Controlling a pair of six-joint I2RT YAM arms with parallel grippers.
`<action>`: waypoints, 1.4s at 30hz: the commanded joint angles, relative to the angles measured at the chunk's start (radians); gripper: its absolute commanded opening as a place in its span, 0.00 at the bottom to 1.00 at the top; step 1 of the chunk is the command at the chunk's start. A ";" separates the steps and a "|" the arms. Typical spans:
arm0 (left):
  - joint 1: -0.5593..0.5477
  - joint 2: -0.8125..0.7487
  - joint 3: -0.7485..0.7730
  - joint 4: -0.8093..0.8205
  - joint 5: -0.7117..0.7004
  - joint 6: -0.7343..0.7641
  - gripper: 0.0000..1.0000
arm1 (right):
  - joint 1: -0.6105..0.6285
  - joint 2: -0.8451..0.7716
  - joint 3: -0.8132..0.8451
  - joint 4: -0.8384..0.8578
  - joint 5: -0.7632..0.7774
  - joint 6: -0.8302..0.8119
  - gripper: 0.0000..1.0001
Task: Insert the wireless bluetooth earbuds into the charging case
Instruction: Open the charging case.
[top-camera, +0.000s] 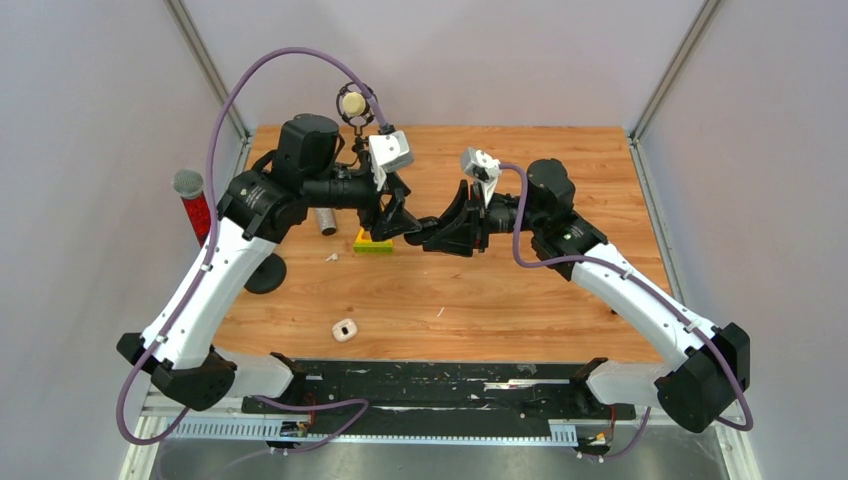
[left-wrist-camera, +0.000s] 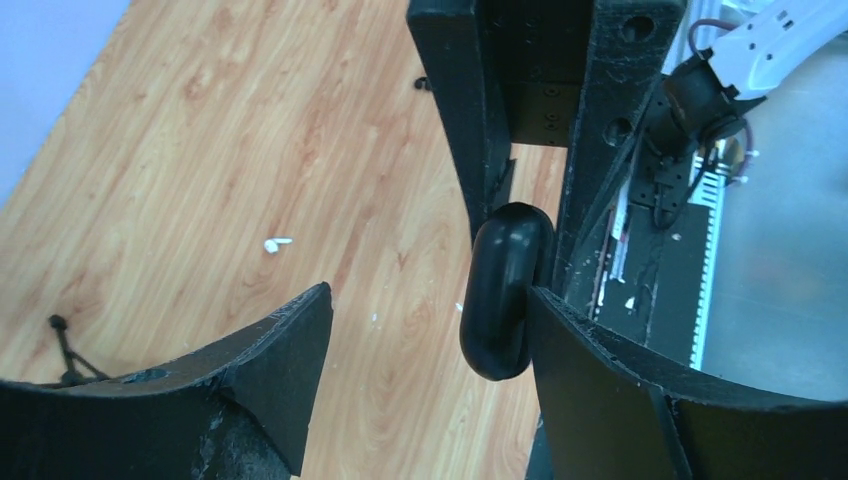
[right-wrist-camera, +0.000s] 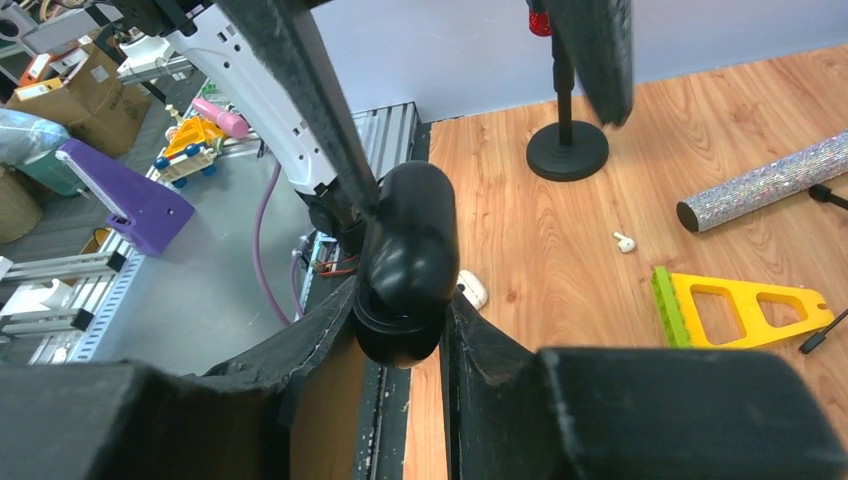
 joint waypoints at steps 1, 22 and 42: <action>0.009 0.026 0.036 0.025 -0.139 0.060 0.78 | 0.016 -0.025 0.031 0.041 -0.079 -0.006 0.00; 0.003 0.003 -0.013 -0.116 0.015 0.180 0.77 | 0.022 -0.012 0.050 0.062 -0.064 0.018 0.00; 0.007 0.021 0.031 -0.102 0.114 -0.010 0.52 | 0.022 -0.024 0.029 0.117 -0.045 0.022 0.00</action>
